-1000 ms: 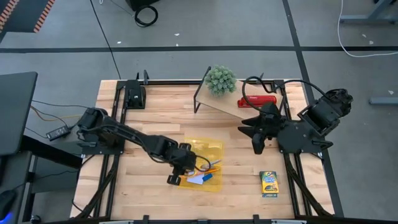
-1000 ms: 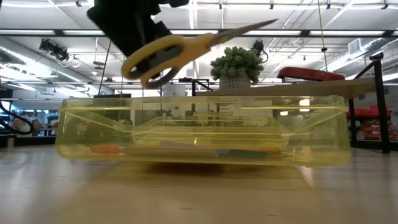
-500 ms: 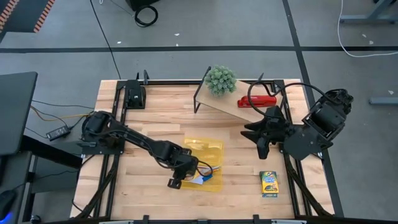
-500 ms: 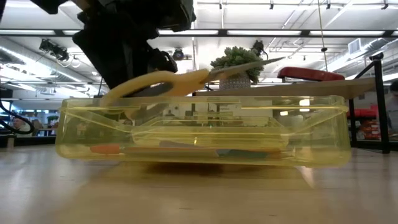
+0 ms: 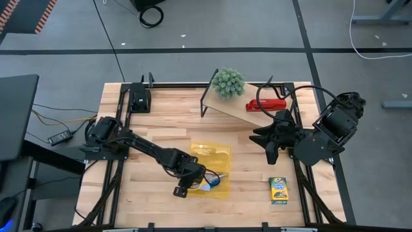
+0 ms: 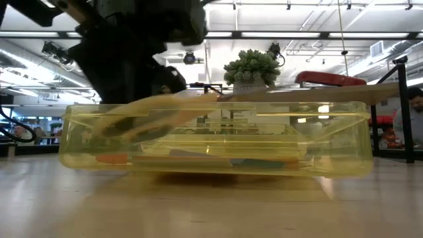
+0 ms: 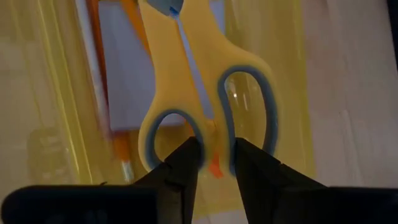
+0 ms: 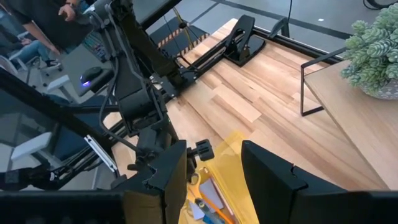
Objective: Pack school essentials
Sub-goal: Put the scissor into the supply box, then put the crayon box into the supply box
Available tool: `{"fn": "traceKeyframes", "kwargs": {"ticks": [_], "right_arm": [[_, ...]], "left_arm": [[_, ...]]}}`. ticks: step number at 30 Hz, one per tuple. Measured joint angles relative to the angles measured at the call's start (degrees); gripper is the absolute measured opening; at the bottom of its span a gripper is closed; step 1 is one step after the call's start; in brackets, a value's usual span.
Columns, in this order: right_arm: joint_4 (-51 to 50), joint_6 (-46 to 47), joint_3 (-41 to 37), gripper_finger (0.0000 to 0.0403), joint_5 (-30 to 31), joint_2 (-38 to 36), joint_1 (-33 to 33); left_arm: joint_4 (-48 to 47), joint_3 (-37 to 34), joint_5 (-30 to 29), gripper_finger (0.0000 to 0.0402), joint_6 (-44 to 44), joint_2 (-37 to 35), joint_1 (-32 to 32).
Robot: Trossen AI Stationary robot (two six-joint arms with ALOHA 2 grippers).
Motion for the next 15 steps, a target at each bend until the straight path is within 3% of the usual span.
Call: {"fn": "traceKeyframes", "kwargs": {"ticks": [15], "right_arm": [[-0.15, -0.17, 0.0, 0.0161, 0.02, 0.0, 0.0]], "left_arm": [[0.54, 0.07, 0.62, 0.0178, -2.32, 0.96, 0.04]]}}
